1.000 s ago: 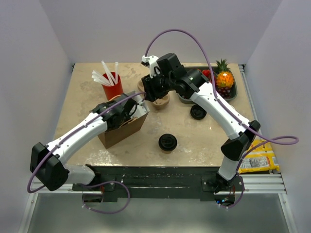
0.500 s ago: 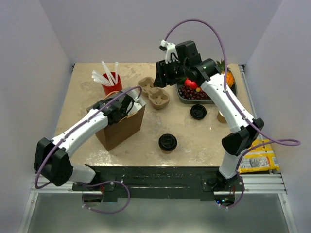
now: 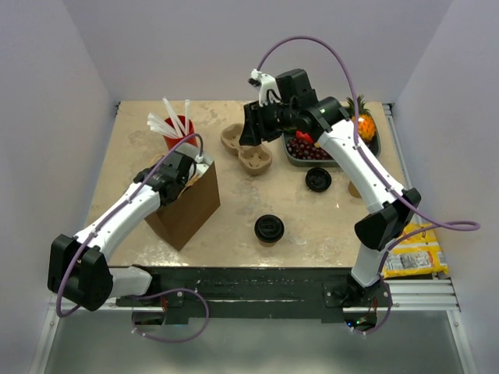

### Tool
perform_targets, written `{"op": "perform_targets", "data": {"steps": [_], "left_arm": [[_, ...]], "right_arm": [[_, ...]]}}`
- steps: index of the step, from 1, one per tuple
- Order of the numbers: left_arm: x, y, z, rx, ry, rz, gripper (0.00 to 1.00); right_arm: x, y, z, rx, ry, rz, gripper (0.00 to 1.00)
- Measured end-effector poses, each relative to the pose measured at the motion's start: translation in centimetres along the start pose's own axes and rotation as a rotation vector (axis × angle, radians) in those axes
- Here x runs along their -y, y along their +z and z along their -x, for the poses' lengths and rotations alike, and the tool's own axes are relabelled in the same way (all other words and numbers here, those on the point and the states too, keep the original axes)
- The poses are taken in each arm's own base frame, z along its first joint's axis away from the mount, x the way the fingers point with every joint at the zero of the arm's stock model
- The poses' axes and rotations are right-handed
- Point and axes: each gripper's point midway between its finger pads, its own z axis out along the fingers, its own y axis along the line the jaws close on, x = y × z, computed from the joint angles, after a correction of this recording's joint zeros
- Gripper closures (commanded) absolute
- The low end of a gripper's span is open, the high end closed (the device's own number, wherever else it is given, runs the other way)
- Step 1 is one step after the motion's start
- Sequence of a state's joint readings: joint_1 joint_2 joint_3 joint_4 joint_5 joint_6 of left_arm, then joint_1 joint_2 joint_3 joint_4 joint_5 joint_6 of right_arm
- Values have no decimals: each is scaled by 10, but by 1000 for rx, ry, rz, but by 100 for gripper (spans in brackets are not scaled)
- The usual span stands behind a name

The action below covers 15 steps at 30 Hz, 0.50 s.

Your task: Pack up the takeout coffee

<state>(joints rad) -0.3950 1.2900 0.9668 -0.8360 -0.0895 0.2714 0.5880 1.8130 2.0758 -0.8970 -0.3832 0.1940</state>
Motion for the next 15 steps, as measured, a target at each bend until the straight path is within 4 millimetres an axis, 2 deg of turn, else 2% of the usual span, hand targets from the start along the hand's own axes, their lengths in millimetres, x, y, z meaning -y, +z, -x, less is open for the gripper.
{"op": "perform_targets", "data": {"steps": [7,9,10,12,13,15], "left_arm": [[1,2,10,42,-31,-5,88],[1,4,12,44,-31,-7,83],[1,4,13,47,-32,-6,76],[2,4,14,53,-31,-9,71],[2,4,14,54,-31,-12,66],[4,4,14,56,-28,-22,61]], "right_arm": [[2,4,-5,-14,5,-1,46],[2,4,-6,-14,5,-1,46],[2,4,-6,-14,5,-1,46],[2,4,-6,-14,4,-1,46],[2,4,-6,-14,4,-1,45],[2,4,-6,-14,4,-1,45]]}}
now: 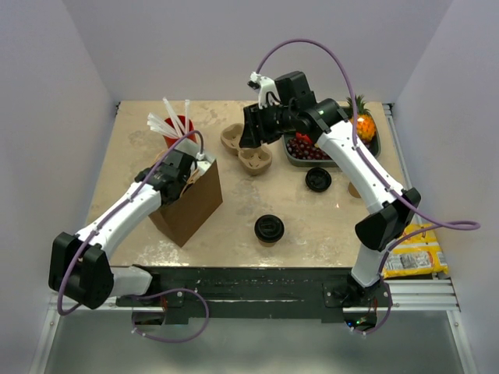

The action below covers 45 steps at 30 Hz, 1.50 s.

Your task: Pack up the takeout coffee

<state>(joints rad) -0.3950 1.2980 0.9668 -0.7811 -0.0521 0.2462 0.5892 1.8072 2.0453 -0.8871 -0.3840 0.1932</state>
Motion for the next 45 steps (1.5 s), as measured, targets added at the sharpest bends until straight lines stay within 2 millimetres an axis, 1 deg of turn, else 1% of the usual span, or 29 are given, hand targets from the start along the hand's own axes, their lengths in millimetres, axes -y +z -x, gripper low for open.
{"op": "perform_targets", "data": {"steps": [1,4,5,6,8,10,12,17,20,23,27,30,32,33,35,36,37,39,41,43,45], "left_arm": [[1,-1,0,2,2,-4,57],[3,-8,3,25,10,-20,51],[3,-13,7,45,16,-21,49],[2,-19,13,75,22,-20,43],[-1,-30,22,124,30,-12,41],[-3,-40,30,163,36,-3,39],[-5,-44,35,182,46,0,38],[-2,-48,33,174,63,-21,37],[-1,-58,42,203,78,-34,36],[-3,-76,58,275,92,-33,36],[-8,-115,86,419,127,-14,34],[-12,-142,104,514,147,6,34],[-15,-154,111,547,145,22,34],[-18,-158,113,556,141,37,31],[-24,-165,115,563,131,69,28],[-29,-170,114,561,119,90,22],[-35,-175,113,560,105,115,21],[-48,-184,107,556,67,174,18],[-56,-191,92,530,32,220,16],[-61,-197,76,510,-5,257,16],[-67,-199,60,491,-45,293,18]], "right_arm": [[0,0,0,0,0,0,44],[0,0,0,2,-4,1,42],[0,0,0,3,-5,1,42],[0,0,0,3,-5,1,42],[0,0,1,4,-6,1,41],[0,0,1,4,-7,1,41],[0,0,1,4,-12,2,41],[-1,0,1,5,-19,3,40],[-1,1,1,5,-24,5,39],[-3,0,2,9,-30,7,37],[-8,-3,9,27,-43,28,33],[-18,-5,15,43,-55,70,29],[-27,-3,19,51,-64,108,25],[-32,0,21,54,-72,125,25],[-43,7,22,53,-87,157,23],[-47,11,21,50,-94,167,23],[-52,17,20,44,-102,179,24],[-62,29,14,23,-116,195,29],[-70,40,6,0,-130,205,32],[-76,49,-2,-19,-141,200,34],[-79,59,-9,-36,-154,183,39]]}}
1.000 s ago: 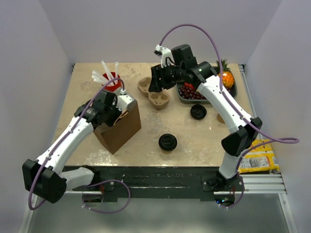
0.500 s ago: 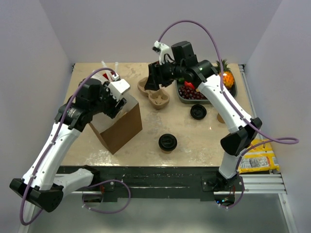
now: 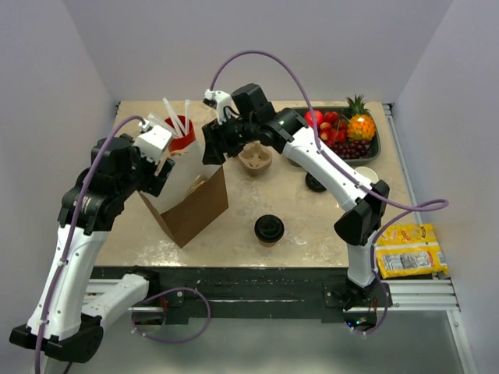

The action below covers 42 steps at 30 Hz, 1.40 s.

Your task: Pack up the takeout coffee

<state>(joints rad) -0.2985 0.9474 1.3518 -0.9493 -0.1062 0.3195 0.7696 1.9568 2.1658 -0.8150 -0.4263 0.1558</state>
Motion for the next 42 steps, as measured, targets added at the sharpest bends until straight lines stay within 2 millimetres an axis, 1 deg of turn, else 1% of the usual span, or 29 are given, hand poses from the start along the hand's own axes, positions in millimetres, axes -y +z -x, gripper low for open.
{"op": "perform_targets", "data": {"steps": [1,2,4,5,8,10,11,12,13,14,15,18,20,22,23,25,26,29,32,33,34,35,36,37,38,39,40,42], "left_arm": [[-3,-1,-9,-25,-19,19,19],[-8,-2,-18,-50,-38,41,23],[-15,-1,-31,-95,-78,72,28],[-17,3,-35,-119,-96,78,35],[-16,18,-44,-178,-130,62,46],[-11,30,-50,-212,-139,27,49],[-7,35,-52,-223,-139,10,62],[-3,38,-55,-232,-138,-11,70],[0,40,-57,-236,-140,-26,78],[4,41,-58,-242,-135,-46,93],[6,44,-58,-243,-129,-66,99],[14,51,-54,-248,-114,-133,100],[17,49,-42,-242,-111,-180,100],[16,44,-22,-211,-107,-216,100],[14,40,-10,-187,-106,-228,100],[10,32,11,-135,-100,-241,100],[9,27,22,-103,-97,-253,100],[14,18,35,-60,-95,-299,100],[24,21,35,-71,-105,-359,99],[27,25,34,-83,-110,-379,86],[29,29,32,-97,-114,-393,64],[31,36,29,-117,-119,-406,60],[33,44,24,-144,-122,-418,57],[36,53,17,-179,-130,-427,53],[38,63,9,-218,-137,-439,51],[40,72,2,-254,-144,-449,50],[42,81,-2,-280,-151,-458,47],[44,93,-6,-302,-158,-468,45]], "right_arm": [[-1,3,-2,-5,-5,-7,42],[-1,7,-4,-10,-9,-20,49],[1,14,-8,-19,-21,-50,56],[2,16,-9,-25,-27,-57,68],[11,21,-13,-37,-36,-103,82],[17,21,-15,-42,-40,-128,88],[18,21,-15,-44,-41,-133,95],[19,20,-15,-42,-42,-141,98],[21,20,-17,-46,-42,-149,100],[22,20,-17,-47,-44,-151,100],[22,20,-18,-50,-42,-151,100],[20,18,-17,-49,-39,-152,100],[18,12,-15,-54,-33,-157,100],[12,2,-3,-28,-34,-155,100],[7,-4,6,-2,-40,-150,100],[-1,-18,19,42,-47,-144,100],[-7,-28,25,64,-50,-140,100],[-18,-50,33,100,-53,-134,100],[-25,-66,34,112,-46,-131,100],[-25,-67,33,106,-40,-133,100],[-24,-67,31,101,-33,-135,67],[-19,-64,28,89,-22,-141,49],[-15,-61,25,76,-9,-145,33],[-6,-56,21,62,0,-153,28],[1,-51,19,53,16,-159,24],[12,-46,17,40,29,-170,16],[26,-41,15,31,45,-178,14],[54,-37,14,24,81,-206,12]]}}
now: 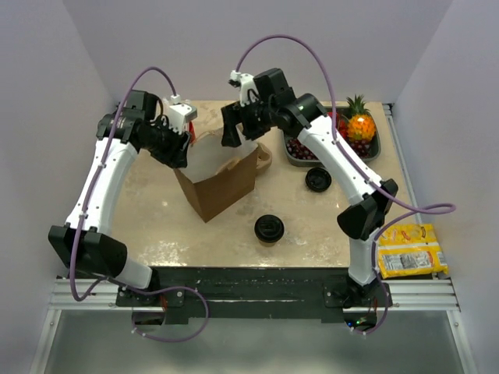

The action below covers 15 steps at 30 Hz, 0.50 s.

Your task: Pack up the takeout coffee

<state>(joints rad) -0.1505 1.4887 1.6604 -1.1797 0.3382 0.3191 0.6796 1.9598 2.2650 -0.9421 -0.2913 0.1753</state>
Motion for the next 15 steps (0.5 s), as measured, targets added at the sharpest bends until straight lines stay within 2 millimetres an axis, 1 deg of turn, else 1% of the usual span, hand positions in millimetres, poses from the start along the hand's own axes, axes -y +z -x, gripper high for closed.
{"op": "perform_targets", "data": {"steps": [1,3,5,8,11,13,15], "left_arm": [[-1,1,2,6,-1,0,45],[-1,-3,8,36,7,10,45],[-3,-11,17,82,18,37,44],[-6,-23,25,133,29,81,44],[-6,-29,29,166,34,102,47],[-7,-26,27,165,31,102,48],[-7,-18,22,143,18,94,48]], "right_arm": [[12,3,1,0,13,-10,12],[30,1,6,14,32,-28,11],[37,-6,15,48,32,-34,11],[27,-17,26,91,2,-18,12],[17,-24,31,116,-29,-3,14],[14,-23,32,120,-44,5,16],[14,-19,30,111,-54,5,18]]}}
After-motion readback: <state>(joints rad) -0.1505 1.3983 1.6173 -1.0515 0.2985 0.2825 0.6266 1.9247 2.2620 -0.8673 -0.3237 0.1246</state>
